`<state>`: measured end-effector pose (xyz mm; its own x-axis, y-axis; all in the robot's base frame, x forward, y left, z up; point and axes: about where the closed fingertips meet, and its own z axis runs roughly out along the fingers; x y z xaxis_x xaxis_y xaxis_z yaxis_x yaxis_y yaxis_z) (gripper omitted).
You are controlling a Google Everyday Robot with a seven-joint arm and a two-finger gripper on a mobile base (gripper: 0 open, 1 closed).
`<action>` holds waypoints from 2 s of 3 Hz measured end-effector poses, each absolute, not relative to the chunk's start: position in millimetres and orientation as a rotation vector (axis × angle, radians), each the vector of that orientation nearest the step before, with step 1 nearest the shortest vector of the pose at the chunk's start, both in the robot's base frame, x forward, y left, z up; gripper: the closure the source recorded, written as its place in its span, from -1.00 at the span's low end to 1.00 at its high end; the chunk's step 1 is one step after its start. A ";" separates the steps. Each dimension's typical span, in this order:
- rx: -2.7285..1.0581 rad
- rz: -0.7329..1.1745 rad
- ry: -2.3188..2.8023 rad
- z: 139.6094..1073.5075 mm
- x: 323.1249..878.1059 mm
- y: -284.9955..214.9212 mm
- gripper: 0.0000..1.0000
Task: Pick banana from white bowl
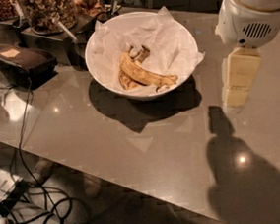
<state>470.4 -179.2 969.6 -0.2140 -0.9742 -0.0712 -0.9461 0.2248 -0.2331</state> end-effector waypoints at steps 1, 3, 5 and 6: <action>-1.769 -0.120 2.275 979.0 480.8 -168.3 -1.00; -1.783 -0.018 2.215 1003.3 513.4 -136.0 -1.00; -1.697 -0.110 2.252 993.4 539.8 -116.3 -1.00; -1.575 -0.197 2.415 974.6 563.0 -101.2 -1.00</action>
Offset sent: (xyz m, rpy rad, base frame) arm 0.0449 0.0393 0.0406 0.1344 0.0552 -0.0553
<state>563.0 -101.2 974.6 -0.3842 -0.9133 -0.1348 -0.8794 0.4065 -0.2479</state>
